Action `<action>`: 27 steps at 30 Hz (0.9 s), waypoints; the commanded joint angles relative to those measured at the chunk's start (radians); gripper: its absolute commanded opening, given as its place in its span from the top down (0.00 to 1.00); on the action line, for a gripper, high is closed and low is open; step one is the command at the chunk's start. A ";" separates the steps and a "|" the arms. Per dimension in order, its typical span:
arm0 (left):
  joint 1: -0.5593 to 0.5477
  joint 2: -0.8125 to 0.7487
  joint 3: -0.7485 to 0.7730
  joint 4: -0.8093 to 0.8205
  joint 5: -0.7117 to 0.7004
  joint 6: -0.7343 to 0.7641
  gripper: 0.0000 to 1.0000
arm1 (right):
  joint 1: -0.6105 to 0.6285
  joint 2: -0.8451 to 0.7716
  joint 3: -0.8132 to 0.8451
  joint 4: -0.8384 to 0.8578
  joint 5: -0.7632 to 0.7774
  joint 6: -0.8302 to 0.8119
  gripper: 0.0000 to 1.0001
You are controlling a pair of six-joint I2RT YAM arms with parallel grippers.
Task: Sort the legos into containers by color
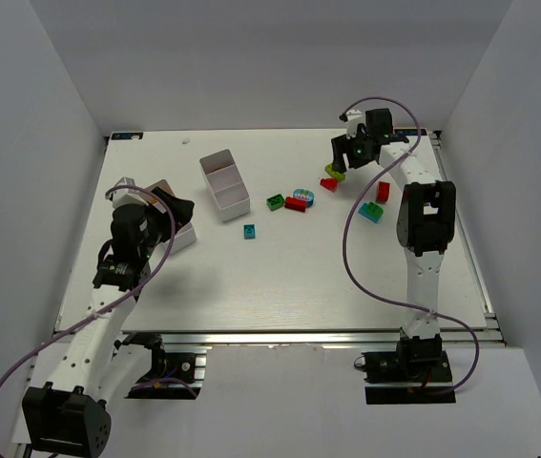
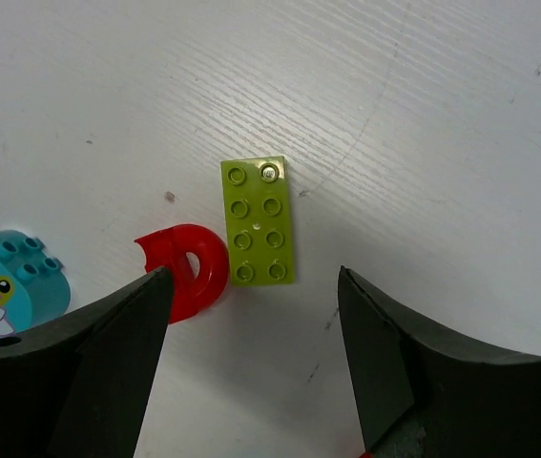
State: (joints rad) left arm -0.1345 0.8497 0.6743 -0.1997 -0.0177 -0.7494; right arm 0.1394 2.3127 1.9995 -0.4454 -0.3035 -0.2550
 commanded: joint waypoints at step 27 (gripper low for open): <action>0.003 0.015 -0.005 0.034 0.068 0.001 0.07 | -0.100 -0.197 0.015 -0.239 -0.134 -0.236 0.27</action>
State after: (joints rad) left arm -0.1345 0.8692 0.6609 -0.1833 0.0242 -0.7654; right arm 0.0483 2.1723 1.9869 -0.5861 -0.4068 -0.4240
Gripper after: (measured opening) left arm 0.925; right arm 0.719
